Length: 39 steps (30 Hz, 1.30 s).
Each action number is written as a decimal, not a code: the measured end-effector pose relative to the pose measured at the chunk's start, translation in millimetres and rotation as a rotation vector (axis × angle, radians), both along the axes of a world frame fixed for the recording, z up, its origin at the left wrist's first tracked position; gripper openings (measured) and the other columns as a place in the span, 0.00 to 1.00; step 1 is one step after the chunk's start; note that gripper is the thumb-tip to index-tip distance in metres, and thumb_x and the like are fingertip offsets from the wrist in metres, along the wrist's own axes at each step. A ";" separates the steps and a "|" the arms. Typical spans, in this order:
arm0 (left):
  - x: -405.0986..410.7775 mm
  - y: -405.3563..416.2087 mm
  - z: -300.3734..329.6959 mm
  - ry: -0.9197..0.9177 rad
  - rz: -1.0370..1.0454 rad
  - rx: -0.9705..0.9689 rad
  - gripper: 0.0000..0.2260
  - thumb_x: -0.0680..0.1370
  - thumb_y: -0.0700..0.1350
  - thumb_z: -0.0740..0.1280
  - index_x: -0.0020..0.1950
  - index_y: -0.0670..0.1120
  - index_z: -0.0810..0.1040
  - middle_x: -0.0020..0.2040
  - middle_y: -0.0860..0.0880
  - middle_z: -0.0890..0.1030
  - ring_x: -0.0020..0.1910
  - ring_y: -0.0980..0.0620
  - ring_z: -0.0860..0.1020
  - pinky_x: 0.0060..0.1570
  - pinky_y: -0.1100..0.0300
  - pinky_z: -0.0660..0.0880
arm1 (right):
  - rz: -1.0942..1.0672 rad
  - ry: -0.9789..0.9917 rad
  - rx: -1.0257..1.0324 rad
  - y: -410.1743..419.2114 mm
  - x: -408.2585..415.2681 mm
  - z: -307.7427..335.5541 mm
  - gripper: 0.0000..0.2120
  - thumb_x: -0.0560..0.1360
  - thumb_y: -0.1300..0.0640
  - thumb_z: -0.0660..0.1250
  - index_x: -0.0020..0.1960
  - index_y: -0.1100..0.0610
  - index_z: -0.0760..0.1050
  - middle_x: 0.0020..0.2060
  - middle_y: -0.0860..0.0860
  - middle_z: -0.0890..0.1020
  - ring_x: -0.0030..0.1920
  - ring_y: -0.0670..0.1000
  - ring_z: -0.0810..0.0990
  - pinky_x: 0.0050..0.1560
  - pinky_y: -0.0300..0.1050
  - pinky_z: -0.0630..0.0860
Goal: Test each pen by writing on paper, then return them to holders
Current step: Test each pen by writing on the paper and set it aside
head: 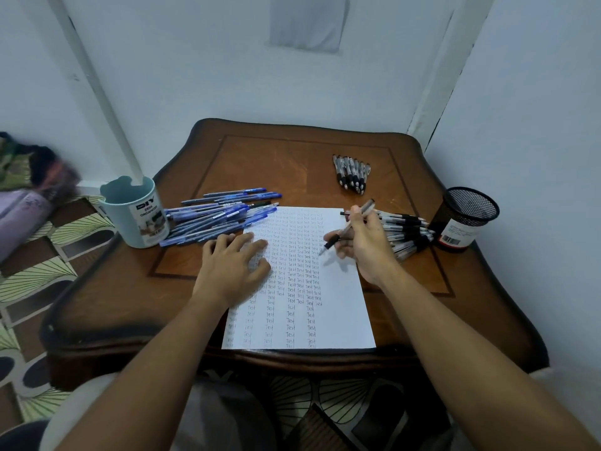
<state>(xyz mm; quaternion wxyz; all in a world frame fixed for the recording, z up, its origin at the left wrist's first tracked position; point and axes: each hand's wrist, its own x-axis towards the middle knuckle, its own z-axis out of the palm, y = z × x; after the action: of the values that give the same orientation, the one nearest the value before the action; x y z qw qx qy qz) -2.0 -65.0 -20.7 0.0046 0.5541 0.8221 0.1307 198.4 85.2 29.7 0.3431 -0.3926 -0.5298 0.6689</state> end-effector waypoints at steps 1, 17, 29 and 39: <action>0.2 0.3 0.0 -0.002 0.000 0.003 0.29 0.74 0.65 0.45 0.72 0.61 0.69 0.75 0.55 0.67 0.72 0.49 0.61 0.69 0.47 0.53 | 0.014 0.025 -0.011 -2.4 1.4 -1.3 0.05 0.84 0.55 0.59 0.56 0.54 0.63 0.42 0.63 0.85 0.31 0.52 0.80 0.33 0.43 0.79; -0.7 1.1 -0.7 -0.011 0.007 0.002 0.26 0.76 0.63 0.48 0.71 0.61 0.70 0.75 0.56 0.67 0.72 0.50 0.61 0.70 0.46 0.53 | 0.100 -0.080 0.179 -11.3 7.0 -32.5 0.13 0.78 0.72 0.65 0.51 0.56 0.67 0.43 0.61 0.78 0.42 0.58 0.80 0.42 0.50 0.78; 0.6 0.0 0.4 -0.014 0.008 -0.003 0.26 0.76 0.63 0.49 0.72 0.61 0.69 0.76 0.56 0.66 0.72 0.50 0.60 0.70 0.47 0.52 | 0.109 -0.065 0.180 -10.8 8.3 -33.3 0.13 0.77 0.72 0.66 0.52 0.59 0.66 0.41 0.62 0.79 0.41 0.58 0.80 0.39 0.46 0.79; 0.1 -0.9 1.0 -0.005 0.005 -0.006 0.27 0.75 0.63 0.47 0.72 0.61 0.69 0.76 0.55 0.66 0.72 0.50 0.61 0.70 0.46 0.54 | 0.101 -0.096 0.187 -7.7 7.1 -35.7 0.13 0.77 0.72 0.67 0.50 0.58 0.66 0.39 0.61 0.80 0.40 0.59 0.79 0.42 0.51 0.78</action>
<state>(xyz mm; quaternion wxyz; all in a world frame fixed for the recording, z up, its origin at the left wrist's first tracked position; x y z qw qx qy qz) -1.9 -65.9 -19.8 0.0081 0.5519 0.8238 0.1296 205.5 77.5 -6.0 0.3183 -0.3631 -0.6249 0.6135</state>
